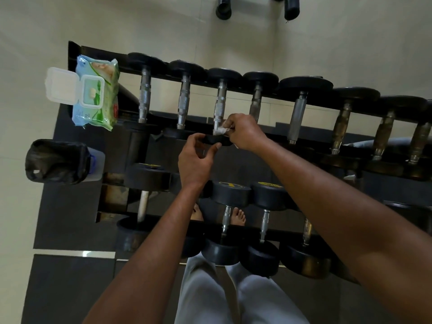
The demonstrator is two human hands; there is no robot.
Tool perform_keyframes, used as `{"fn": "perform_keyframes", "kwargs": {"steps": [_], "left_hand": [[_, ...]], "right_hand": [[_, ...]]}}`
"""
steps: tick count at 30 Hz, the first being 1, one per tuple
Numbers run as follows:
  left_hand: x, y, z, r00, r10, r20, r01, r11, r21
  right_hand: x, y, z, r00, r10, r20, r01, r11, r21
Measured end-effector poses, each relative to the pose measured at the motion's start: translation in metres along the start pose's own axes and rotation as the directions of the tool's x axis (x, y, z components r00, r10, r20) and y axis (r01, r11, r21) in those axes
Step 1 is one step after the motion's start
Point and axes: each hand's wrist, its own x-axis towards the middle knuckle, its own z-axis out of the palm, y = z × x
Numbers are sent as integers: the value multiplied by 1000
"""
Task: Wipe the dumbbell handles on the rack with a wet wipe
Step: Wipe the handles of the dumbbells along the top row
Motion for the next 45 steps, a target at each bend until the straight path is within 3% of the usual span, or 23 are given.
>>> {"fn": "perform_keyframes", "kwargs": {"steps": [10, 14, 21, 25, 27, 30, 32, 36, 39, 43, 45], "left_hand": [[0, 3, -1, 1000, -5, 16, 5, 1000, 7], [3, 4, -3, 1000, -5, 29, 5, 1000, 10], [4, 3, -4, 1000, -8, 28, 8, 999, 32], [4, 4, -5, 999, -16, 31, 15, 999, 33], [4, 5, -5, 999, -21, 30, 20, 999, 32], [3, 4, -5, 999, -27, 32, 26, 999, 25], [4, 3, -5, 999, -27, 41, 25, 999, 29], [5, 2, -6, 999, -26, 45, 25, 999, 28], [6, 1, -8, 999, -24, 46, 22, 999, 32], [7, -1, -8, 999, -19, 48, 18, 999, 27], [7, -1, -8, 999, -26, 39, 26, 1000, 17]], "right_hand": [[7, -1, -7, 998, 14, 69, -14, 1000, -2], [5, 2, -12, 988, 6, 155, -28, 990, 138], [14, -4, -3, 996, 83, 42, -86, 994, 64], [7, -5, -3, 991, 134, 3, -133, 974, 186], [2, -7, -4, 996, 77, -52, -64, 976, 208], [-5, -8, -1, 987, -113, -114, 122, 989, 78], [-6, -7, 2, 965, -249, -79, 245, 968, -54], [-1, -6, -3, 944, -329, -10, 321, 927, -195], [8, -10, -5, 924, -360, -131, 332, 922, -198], [42, -22, -17, 863, -206, -461, 219, 975, -27], [53, -28, -18, 818, -147, -557, 191, 981, 21]]}}
